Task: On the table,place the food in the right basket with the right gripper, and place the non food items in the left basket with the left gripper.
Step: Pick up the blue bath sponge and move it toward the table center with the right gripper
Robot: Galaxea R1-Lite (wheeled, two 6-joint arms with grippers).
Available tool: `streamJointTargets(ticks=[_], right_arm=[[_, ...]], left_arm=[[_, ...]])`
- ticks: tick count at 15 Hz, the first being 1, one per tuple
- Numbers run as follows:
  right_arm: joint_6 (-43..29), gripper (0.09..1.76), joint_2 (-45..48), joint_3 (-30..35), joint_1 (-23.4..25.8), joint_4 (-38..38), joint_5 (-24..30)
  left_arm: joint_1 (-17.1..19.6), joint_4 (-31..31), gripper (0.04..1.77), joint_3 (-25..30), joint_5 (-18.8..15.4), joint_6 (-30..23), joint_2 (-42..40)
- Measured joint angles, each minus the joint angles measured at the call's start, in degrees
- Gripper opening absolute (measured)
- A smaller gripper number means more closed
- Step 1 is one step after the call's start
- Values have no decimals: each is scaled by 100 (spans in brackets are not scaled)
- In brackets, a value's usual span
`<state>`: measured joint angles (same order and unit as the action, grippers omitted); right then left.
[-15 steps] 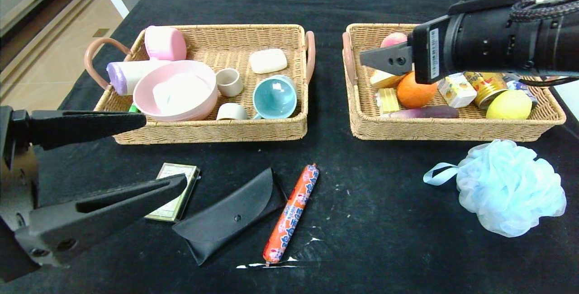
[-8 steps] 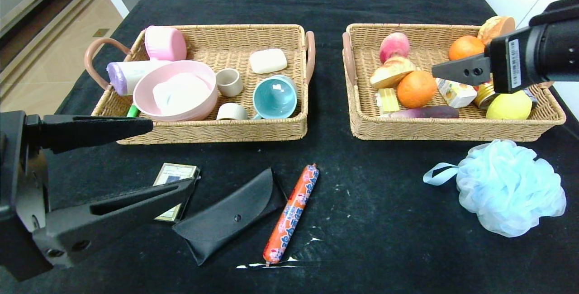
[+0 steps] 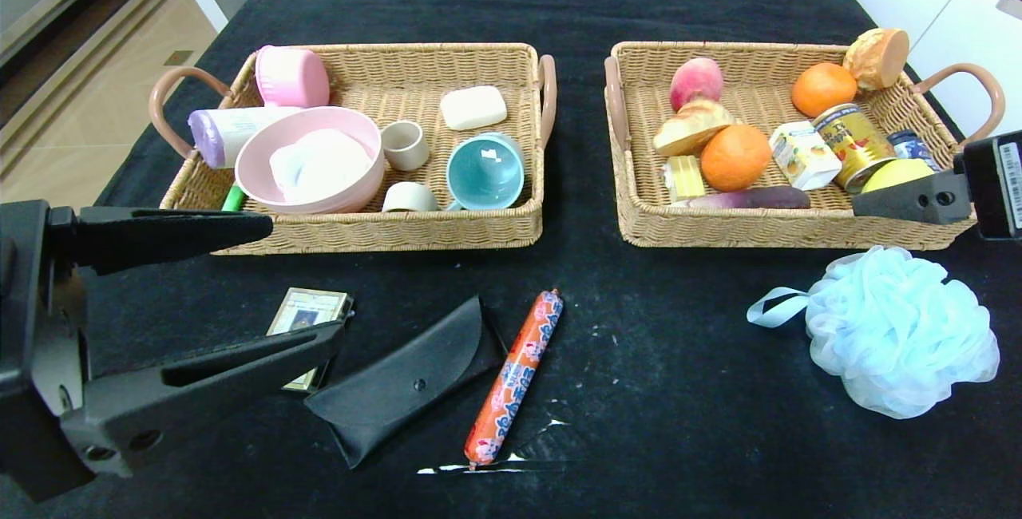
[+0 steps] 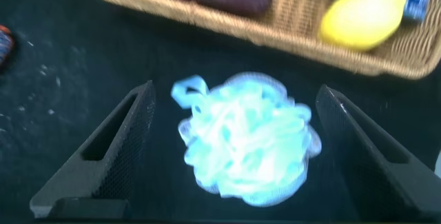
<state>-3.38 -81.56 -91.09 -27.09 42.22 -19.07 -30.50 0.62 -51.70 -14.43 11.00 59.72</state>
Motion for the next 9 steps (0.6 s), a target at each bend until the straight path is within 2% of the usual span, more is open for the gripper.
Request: streamJointTargets(ticks=[4,9], right_arm=[[-332,170,24,380,319,130,9],[-970,170,41,766,492,508,16]], left_arm=[[-1,0,172,9,2,7,15],[-11,0,172,51,0,9,63]])
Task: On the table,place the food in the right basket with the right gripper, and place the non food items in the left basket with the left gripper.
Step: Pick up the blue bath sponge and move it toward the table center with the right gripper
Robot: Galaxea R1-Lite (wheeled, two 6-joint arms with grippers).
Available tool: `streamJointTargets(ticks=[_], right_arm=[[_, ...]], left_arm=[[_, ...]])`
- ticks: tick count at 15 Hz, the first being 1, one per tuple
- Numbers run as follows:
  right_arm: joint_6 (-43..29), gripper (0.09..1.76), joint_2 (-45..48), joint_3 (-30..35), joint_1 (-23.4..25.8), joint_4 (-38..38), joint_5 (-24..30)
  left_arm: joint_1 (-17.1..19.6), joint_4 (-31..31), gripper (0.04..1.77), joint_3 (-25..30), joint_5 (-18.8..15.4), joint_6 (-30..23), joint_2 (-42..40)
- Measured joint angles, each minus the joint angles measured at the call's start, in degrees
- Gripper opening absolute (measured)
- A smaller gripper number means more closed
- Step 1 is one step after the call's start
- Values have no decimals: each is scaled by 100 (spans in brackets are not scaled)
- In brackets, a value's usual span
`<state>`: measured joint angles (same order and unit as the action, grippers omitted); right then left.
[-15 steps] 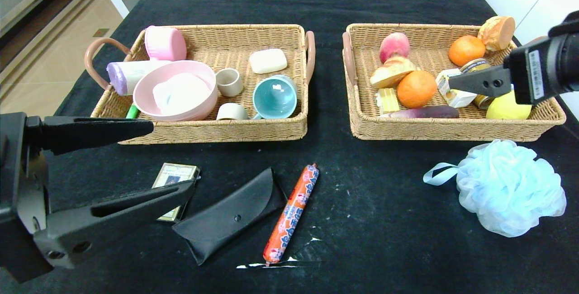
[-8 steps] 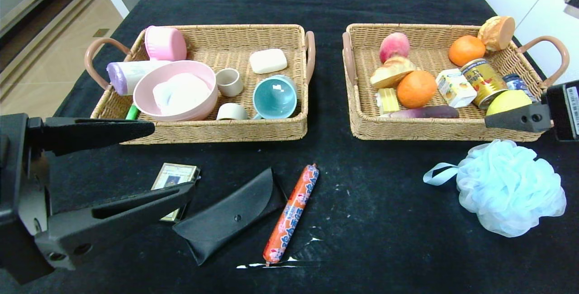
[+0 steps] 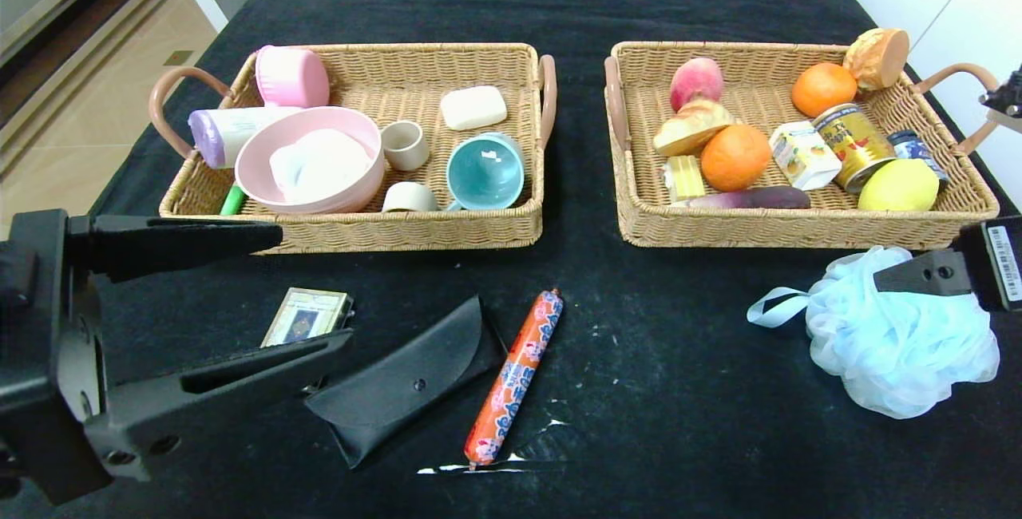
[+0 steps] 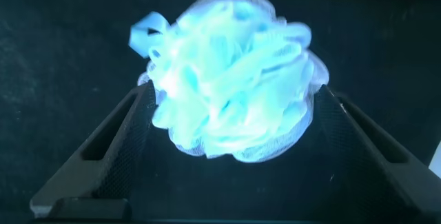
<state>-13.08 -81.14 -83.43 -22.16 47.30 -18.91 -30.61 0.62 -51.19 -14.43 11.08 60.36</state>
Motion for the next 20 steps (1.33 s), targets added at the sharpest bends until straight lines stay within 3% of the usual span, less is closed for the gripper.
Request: streamJointTargets(ticks=[7,15,20], right_arm=[[-690,170,-98,827,194,-271,223],[-834,170,-295,2048,408,-2231,266],[-833,170,-463,2481,627,-2946,513]], left_arm=[[-10,-2,172,23,-9,11,28],[-30,-2,172,39,-15,11,28],[-37,0,172,39,-17,21,28]])
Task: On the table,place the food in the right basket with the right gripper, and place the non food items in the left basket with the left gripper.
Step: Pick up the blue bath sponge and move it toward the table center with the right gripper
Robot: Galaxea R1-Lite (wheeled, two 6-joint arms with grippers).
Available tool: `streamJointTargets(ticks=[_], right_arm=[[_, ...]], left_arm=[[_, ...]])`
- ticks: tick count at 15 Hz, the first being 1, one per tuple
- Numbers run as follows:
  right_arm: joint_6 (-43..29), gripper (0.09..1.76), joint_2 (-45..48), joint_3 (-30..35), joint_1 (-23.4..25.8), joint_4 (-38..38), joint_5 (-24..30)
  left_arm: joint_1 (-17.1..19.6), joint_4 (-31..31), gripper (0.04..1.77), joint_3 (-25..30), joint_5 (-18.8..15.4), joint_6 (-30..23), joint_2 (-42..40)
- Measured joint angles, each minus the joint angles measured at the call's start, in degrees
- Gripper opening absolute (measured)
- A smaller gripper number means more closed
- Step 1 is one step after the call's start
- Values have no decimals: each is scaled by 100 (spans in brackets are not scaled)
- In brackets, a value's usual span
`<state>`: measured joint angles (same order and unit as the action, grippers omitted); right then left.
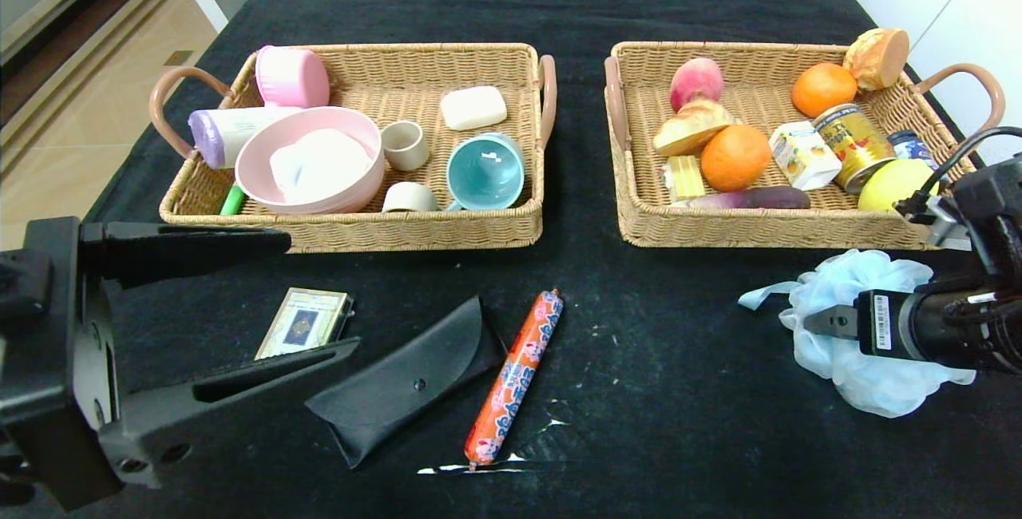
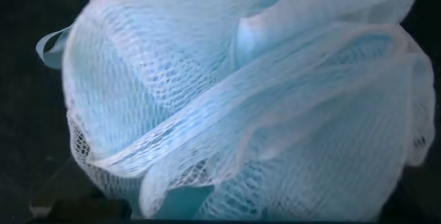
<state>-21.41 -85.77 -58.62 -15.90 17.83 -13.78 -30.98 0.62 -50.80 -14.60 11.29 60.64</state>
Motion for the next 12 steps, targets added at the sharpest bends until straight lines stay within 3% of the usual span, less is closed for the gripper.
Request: streamJointTargets(ticks=[6,9,12], right_arm=[[0,170,-59,48,61,-11,22],[0,125,-59,52,60,-4,44],[0,97,-59,52,66,-4,55]], left_arm=[[-5,0,172,0,0,0,-6],[-5,0,172,0,-6,0,-16],[-5,-2,172,0,-6,0,-16]])
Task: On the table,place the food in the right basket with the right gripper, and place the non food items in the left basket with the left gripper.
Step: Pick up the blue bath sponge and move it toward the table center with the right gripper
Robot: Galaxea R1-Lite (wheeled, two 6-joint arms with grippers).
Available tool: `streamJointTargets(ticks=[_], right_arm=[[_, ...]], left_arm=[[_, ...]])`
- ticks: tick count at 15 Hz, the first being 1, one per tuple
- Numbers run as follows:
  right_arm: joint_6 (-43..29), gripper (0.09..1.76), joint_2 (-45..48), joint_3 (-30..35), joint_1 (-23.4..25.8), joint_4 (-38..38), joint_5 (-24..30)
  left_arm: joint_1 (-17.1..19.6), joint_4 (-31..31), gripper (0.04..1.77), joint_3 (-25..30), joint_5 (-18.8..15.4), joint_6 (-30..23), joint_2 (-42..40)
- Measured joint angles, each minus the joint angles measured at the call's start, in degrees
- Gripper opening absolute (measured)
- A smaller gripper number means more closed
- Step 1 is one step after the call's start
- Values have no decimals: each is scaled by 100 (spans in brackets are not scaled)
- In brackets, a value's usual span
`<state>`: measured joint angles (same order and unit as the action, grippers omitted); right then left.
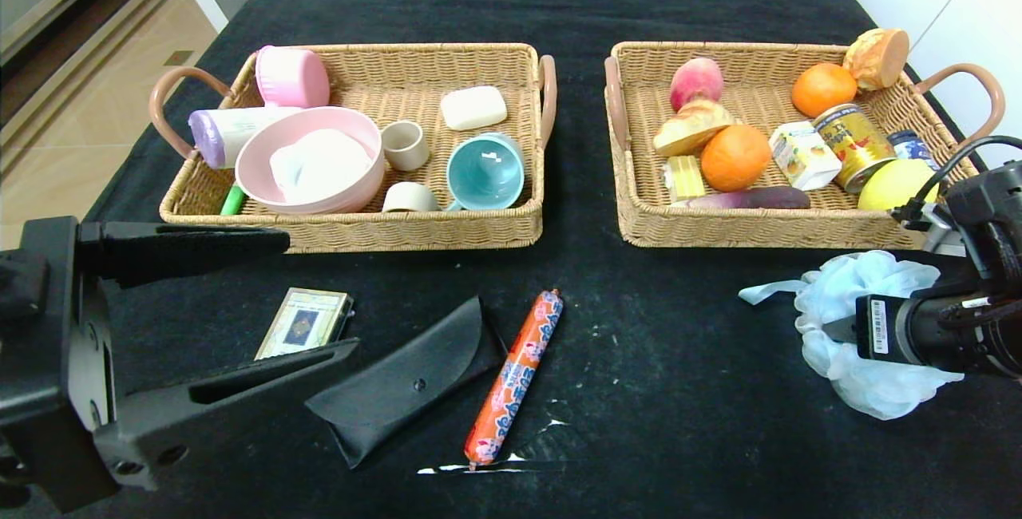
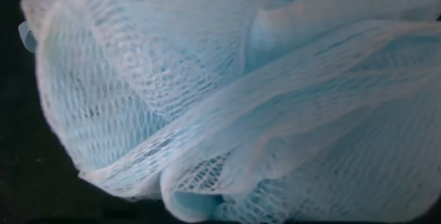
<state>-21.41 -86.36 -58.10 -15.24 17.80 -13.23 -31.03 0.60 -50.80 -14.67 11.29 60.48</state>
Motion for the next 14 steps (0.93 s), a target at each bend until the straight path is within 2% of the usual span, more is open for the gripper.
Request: streamJointTargets(ticks=[3,10,14], right_arm=[[-1,83,6,0,-2,4,4],[27,83,216,-6,-39,41,138],[171,83,557,-184,-386,74,166]], left_arm=[[0,2,172,0,-2,0,0],[0,2,172,0,-2,0,0],[0,2,172,0,0,0,-9]])
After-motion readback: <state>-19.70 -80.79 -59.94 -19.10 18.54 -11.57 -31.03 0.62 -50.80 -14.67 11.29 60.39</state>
